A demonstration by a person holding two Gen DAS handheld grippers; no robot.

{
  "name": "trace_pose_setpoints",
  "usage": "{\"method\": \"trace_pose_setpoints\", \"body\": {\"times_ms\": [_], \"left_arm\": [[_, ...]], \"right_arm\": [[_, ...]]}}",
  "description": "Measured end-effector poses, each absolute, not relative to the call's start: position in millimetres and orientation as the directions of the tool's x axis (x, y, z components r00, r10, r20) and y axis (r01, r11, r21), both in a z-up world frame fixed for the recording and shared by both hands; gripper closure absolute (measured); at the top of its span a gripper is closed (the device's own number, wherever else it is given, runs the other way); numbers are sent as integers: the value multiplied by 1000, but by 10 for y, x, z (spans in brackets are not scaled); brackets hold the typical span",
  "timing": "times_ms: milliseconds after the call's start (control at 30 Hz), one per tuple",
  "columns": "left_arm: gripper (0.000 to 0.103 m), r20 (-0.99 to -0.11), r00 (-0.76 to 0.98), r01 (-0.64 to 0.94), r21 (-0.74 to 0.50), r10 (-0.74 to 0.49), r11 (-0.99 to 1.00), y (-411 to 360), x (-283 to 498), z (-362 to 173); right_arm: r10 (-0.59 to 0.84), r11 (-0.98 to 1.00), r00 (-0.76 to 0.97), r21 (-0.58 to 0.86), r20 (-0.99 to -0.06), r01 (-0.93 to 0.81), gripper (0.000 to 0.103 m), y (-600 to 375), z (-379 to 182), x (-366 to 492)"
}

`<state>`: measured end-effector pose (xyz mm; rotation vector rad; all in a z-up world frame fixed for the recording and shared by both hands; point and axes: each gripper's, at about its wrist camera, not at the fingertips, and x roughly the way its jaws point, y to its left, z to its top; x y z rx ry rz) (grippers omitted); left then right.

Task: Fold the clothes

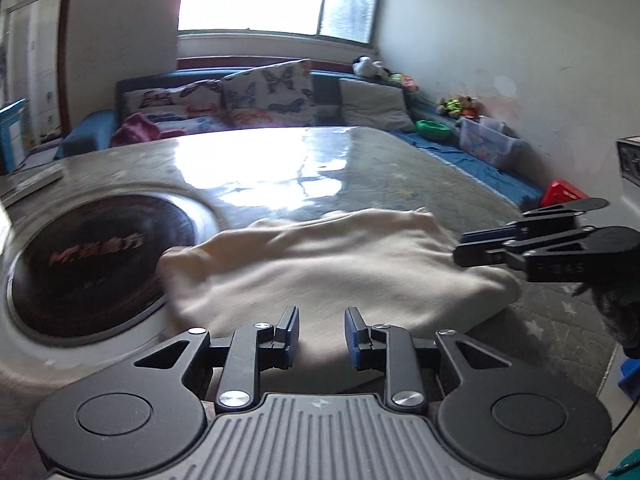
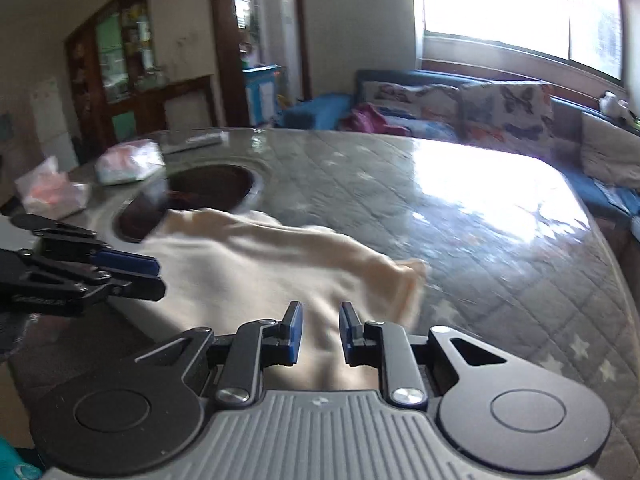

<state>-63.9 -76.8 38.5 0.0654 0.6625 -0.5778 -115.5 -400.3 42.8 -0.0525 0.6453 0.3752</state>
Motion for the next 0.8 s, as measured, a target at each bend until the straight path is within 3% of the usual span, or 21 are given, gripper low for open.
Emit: {"method": "trace_pose_setpoints", "body": {"times_ms": [500,800], "left_arm": [[74,-600,661,484,-117,-450,867,-505,-679,344],[76,-590,643,521,-130,-488,843,-638,-634,471]], "right_arm": [[341,893,702,-19,-626,-450,85,-3770,379,-1298],[348,906,678,47,-647,-420,85,-3916,350,-1269]]}}
